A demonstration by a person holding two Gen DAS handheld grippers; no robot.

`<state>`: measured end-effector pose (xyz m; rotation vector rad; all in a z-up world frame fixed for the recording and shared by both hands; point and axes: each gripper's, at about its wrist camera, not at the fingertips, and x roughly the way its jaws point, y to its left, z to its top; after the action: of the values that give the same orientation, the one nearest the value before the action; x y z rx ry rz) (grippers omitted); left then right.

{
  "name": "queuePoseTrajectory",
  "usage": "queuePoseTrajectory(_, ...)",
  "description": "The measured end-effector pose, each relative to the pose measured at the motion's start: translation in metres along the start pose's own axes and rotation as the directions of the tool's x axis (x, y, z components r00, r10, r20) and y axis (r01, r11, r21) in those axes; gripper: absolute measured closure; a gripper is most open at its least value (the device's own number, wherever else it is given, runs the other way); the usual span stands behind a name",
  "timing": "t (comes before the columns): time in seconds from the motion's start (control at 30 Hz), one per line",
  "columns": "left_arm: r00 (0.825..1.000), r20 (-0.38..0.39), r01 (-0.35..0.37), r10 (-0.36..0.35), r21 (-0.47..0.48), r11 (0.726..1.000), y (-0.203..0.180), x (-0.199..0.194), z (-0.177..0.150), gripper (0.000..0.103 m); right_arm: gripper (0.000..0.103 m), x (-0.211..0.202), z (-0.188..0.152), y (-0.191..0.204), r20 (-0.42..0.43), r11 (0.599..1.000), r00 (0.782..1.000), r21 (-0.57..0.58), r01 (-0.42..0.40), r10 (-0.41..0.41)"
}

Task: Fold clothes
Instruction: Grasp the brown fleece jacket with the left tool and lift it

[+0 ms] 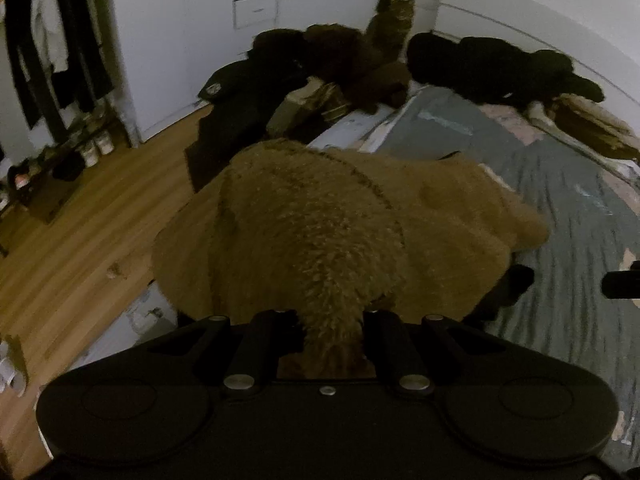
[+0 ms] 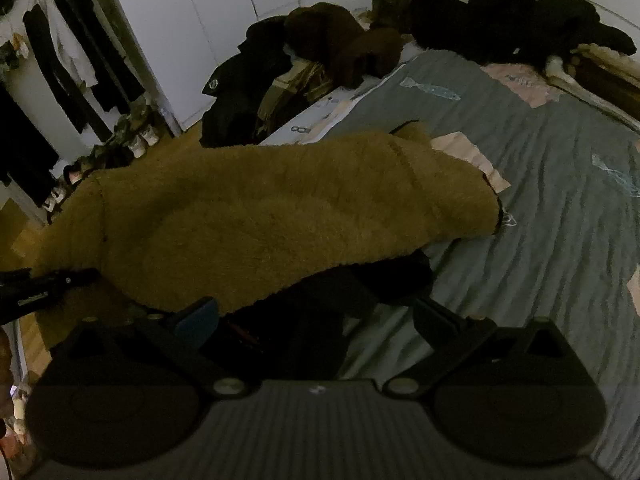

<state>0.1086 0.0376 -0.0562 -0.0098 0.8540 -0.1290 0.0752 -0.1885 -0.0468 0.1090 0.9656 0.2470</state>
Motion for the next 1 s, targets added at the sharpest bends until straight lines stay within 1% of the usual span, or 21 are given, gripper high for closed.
queuePoseTrajectory(0.2,0.998,0.007,0.067,-0.067,0.027,0.997,-0.023,-0.005,0.002,0.092,0.000,-0.014,-0.001,-0.011,0.020,1.000,1.000,0.010,0.016,-0.016)
queuePoseTrajectory(0.37,0.994,0.000,0.106,-0.106,0.018,0.994,-0.028,-0.009,-0.002,0.092,0.000,-0.021,-0.002,-0.017,0.027,1.000,0.999,0.006,0.025,-0.025)
queuePoseTrajectory(0.53,0.989,-0.013,0.145,-0.144,0.020,0.989,-0.028,-0.019,-0.008,0.092,0.000,-0.021,-0.002,-0.017,0.027,1.000,1.000,-0.016,0.012,-0.012)
queuePoseTrajectory(0.67,0.982,-0.013,0.189,-0.188,0.043,0.981,-0.048,-0.023,-0.008,0.092,0.000,-0.029,-0.005,-0.021,0.033,1.000,0.999,-0.020,0.004,-0.003)
queuePoseTrajectory(0.77,0.973,-0.015,0.233,-0.232,0.070,0.970,-0.070,-0.022,-0.006,0.092,0.000,-0.038,-0.009,-0.033,0.037,1.000,0.999,-0.010,0.015,-0.015)
queuePoseTrajectory(0.83,0.964,-0.020,0.265,-0.264,0.090,0.960,-0.087,-0.021,-0.006,0.092,0.000,-0.047,-0.013,-0.047,0.041,1.000,0.999,0.010,0.029,-0.029)
queuePoseTrajectory(0.93,0.947,-0.035,0.321,-0.319,0.110,0.941,-0.113,-0.017,-0.008,0.092,0.000,-0.062,-0.019,-0.074,0.050,0.997,0.997,0.047,0.057,-0.060)
queuePoseTrajectory(1.0,0.932,-0.053,0.362,-0.358,0.123,0.924,-0.133,-0.013,-0.009,0.092,0.000,-0.072,-0.025,-0.091,0.054,0.994,0.995,0.070,0.079,-0.083)
